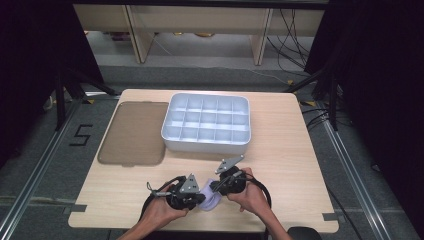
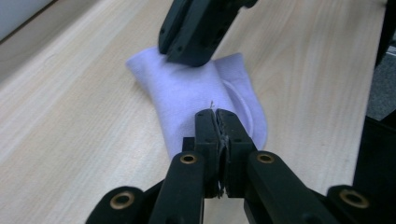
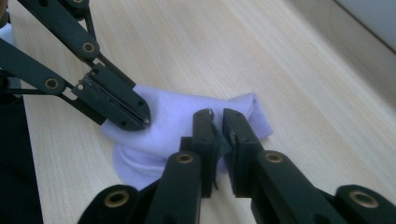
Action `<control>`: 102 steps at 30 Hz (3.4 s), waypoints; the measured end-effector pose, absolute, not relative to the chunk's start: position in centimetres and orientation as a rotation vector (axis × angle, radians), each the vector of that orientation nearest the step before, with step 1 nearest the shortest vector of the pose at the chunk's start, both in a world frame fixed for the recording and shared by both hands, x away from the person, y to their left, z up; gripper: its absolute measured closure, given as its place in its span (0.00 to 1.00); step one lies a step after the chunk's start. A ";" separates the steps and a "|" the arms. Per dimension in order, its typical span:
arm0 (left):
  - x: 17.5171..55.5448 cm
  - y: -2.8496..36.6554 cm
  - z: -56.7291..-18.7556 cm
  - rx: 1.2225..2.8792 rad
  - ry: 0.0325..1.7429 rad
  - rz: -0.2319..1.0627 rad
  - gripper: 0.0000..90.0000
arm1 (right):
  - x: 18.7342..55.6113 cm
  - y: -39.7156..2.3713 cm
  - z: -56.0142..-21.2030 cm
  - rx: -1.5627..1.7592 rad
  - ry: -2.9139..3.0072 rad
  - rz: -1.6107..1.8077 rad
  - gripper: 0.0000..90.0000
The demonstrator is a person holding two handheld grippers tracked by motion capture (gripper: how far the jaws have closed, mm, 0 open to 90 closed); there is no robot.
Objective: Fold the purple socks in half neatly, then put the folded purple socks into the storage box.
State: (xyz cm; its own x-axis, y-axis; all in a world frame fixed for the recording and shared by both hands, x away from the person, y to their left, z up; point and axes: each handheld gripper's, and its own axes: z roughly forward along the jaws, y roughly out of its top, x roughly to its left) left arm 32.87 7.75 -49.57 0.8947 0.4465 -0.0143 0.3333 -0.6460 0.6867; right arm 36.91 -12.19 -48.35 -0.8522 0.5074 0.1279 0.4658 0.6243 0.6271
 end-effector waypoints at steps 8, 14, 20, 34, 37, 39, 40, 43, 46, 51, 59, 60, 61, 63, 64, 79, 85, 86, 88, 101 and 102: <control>32.8 7.7 -49.6 2.333 0.533 0.209 0.96 | 37.8 -12.6 -47.8 0.959 2.765 1.075 0.65; 32.7 7.7 -49.6 2.334 0.543 0.196 0.96 | 39.1 -12.5 -49.2 1.067 2.827 1.066 0.53; 32.9 7.7 -49.6 2.339 0.527 0.215 0.96 | 39.7 -12.5 -49.4 1.099 2.828 1.130 0.51; 32.7 7.7 -49.6 2.338 0.539 0.202 0.96 | 38.9 -11.1 -49.7 1.098 2.854 1.023 0.59; 32.7 8.0 -49.4 2.307 0.543 0.170 0.87 | 38.7 -11.1 -49.9 1.099 2.825 1.055 0.68; 32.3 8.5 -49.0 2.273 0.577 0.157 0.79 | 38.7 -11.2 -50.0 1.110 2.840 1.074 0.71; 32.1 8.8 -48.8 2.252 0.566 0.152 0.74 | 38.6 -11.2 -50.0 1.120 2.829 1.082 0.72; 31.2 10.7 -48.0 2.202 0.591 0.190 0.61 | 38.5 -11.1 -49.9 1.091 2.830 1.072 0.74; 30.8 13.1 -47.9 2.175 0.654 0.222 0.50 | 38.3 -11.1 -49.9 1.064 2.830 1.080 0.75; 30.7 15.6 -48.8 2.181 0.748 0.223 0.41 | 38.3 -11.2 -50.0 1.042 2.823 1.094 0.76; 31.3 17.2 -49.4 2.212 0.771 0.236 0.37 | 38.0 -11.3 -49.9 1.039 2.812 1.097 0.76; 31.3 17.3 -49.5 2.207 0.789 0.237 0.37 | 38.0 -11.3 -49.9 1.030 2.811 1.100 0.77; 31.4 17.5 -49.7 2.208 0.792 0.238 0.36 | 37.9 -11.2 -49.9 1.033 2.808 1.098 0.77; 31.5 17.7 -49.9 2.218 0.796 0.248 0.36 | 37.8 -11.1 -49.9 1.026 2.816 1.109 0.77; 31.5 17.7 -50.1 2.211 0.814 0.244 0.36 | 37.8 -11.1 -49.9 1.023 2.798 1.098 0.77; 32.2 18.4 -50.5 2.240 0.830 0.264 0.34 | 37.1 -11.1 -48.8 0.955 2.791 1.103 0.80; 32.4 18.6 -50.4 2.216 0.884 0.270 0.31 | 37.0 -11.2 -48.5 0.980 2.778 1.113 0.80; 32.5 18.7 -50.4 2.221 0.873 0.276 0.30 | 37.1 -11.3 -48.4 0.945 2.778 1.120 0.80; 32.5 18.7 -50.4 2.227 0.868 0.271 0.30 | 37.0 -11.4 -48.2 0.943 2.775 1.127 0.80; 32.1 18.6 -50.7 2.247 0.849 0.277 0.28 | 37.0 -11.8 -46.6 0.945 2.725 1.133 0.80; 32.1 18.6 -50.7 2.249 0.850 0.281 0.28 | 37.1 -11.8 -46.5 0.925 2.720 1.139 0.80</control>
State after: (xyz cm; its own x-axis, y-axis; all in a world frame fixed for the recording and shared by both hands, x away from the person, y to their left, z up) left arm 32.11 18.62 -50.67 0.7602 0.6482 -0.0429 0.4949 -0.5351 0.6847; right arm 37.07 -11.82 -46.55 -0.8197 0.5452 0.1757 0.5078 0.5497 0.6633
